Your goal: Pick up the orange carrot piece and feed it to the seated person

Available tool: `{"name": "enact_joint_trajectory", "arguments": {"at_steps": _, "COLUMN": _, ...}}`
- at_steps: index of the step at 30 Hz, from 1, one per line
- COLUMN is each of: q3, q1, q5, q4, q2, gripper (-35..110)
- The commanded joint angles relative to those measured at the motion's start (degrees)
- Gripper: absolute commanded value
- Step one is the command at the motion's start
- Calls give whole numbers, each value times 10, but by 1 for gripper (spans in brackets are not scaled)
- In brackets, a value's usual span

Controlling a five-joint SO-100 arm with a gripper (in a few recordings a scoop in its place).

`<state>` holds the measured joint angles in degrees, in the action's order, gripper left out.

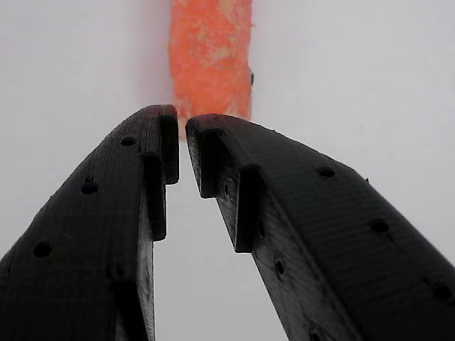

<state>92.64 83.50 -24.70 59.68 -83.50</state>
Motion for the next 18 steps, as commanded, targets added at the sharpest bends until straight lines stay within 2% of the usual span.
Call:
{"name": "enact_joint_trajectory", "arguments": {"at_steps": 1, "q3": -39, "q1": 11, "q5": -9, "q4": -6, "q2": -20, "gripper": -2}}
{"name": "enact_joint_trajectory", "arguments": {"at_steps": 5, "q3": -40, "q1": 9, "q5": -50, "q4": -12, "q2": -23, "gripper": 0}}
{"name": "enact_joint_trajectory", "arguments": {"at_steps": 9, "q3": -39, "q1": 13, "q5": -92, "q4": -39, "q2": -23, "gripper": 12}}
{"name": "enact_joint_trajectory", "arguments": {"at_steps": 18, "q3": -27, "q1": 14, "q5": -97, "q4": -63, "q2": -18, "gripper": 36}}
